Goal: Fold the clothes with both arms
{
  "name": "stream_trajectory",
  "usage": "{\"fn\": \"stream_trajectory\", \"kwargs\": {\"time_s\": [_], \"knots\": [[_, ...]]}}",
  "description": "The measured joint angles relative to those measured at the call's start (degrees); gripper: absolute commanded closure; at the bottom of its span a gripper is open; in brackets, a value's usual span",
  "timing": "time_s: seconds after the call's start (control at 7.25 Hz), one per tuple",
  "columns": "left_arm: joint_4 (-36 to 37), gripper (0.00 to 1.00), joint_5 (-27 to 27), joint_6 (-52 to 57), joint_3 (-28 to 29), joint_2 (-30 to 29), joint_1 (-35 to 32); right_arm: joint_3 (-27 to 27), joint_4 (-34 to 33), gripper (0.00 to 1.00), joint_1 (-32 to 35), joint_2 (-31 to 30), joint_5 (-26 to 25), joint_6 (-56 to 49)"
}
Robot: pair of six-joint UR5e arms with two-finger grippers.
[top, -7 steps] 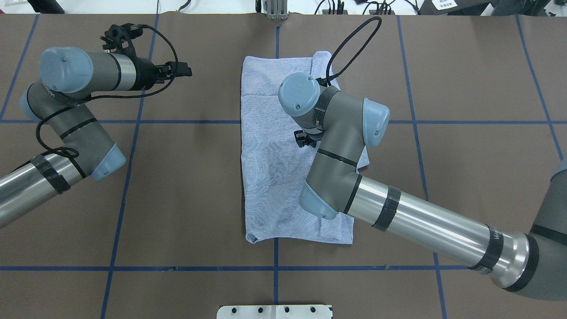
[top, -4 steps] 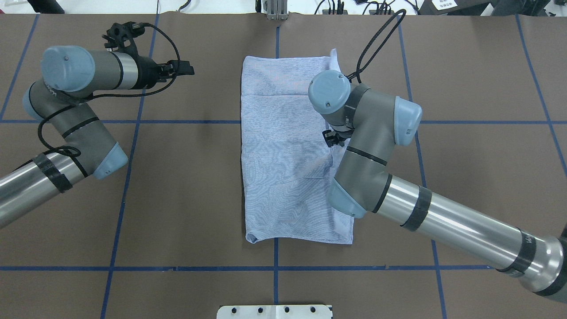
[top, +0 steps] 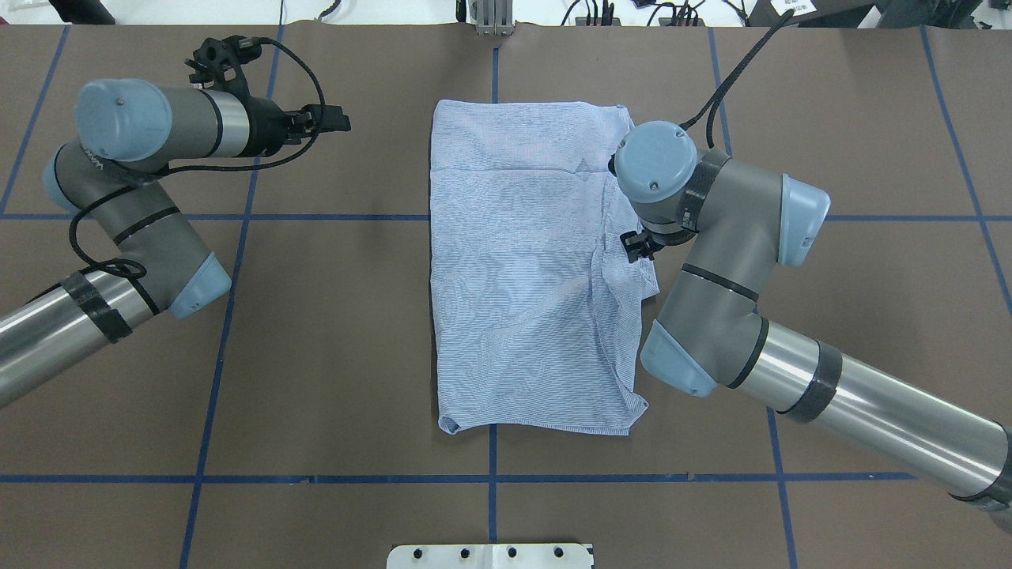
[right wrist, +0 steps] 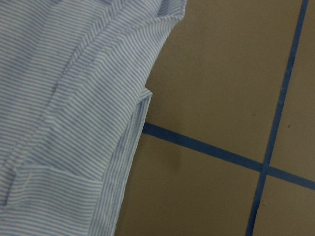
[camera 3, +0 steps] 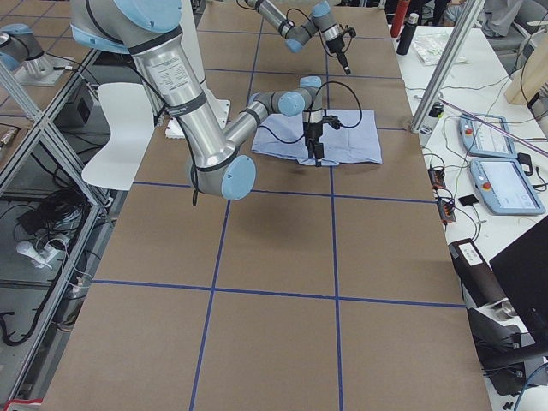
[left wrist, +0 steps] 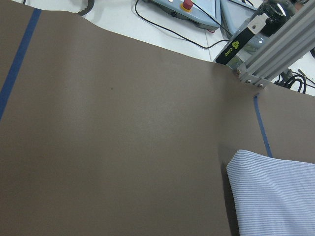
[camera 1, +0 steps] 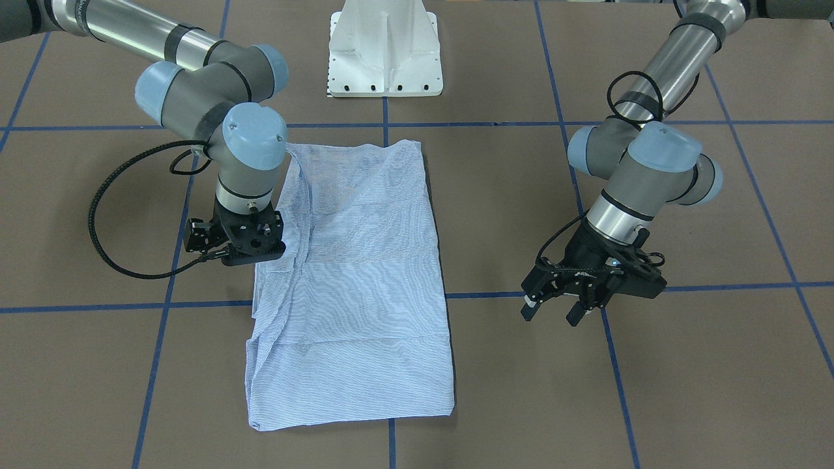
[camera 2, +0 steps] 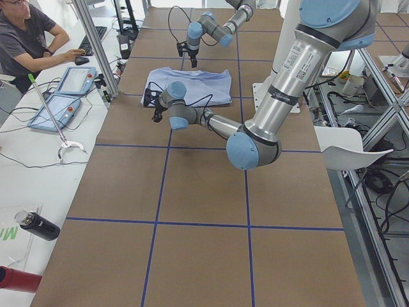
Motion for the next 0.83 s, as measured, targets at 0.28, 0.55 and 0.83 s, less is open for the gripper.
{"fn": "stream_trajectory", "kwargs": {"time_s": [0.28,0.55,0.83], "knots": [[0.0,0.0,-0.01,0.01,-0.09,-0.05,0.0,2.22,0.52,0.0,-0.02,1.7,1.59,0.25],[0.0,0.0,-0.07,0.03,-0.01,0.01,0.0,2.95,0.65,0.0,-2.79,3.14,1.81,1.84],[0.0,0.0,-0.09,0.06,0.23,0.07,0.0,2.72,0.65,0.0,-6.26,3.64,1.3,2.26]]}}
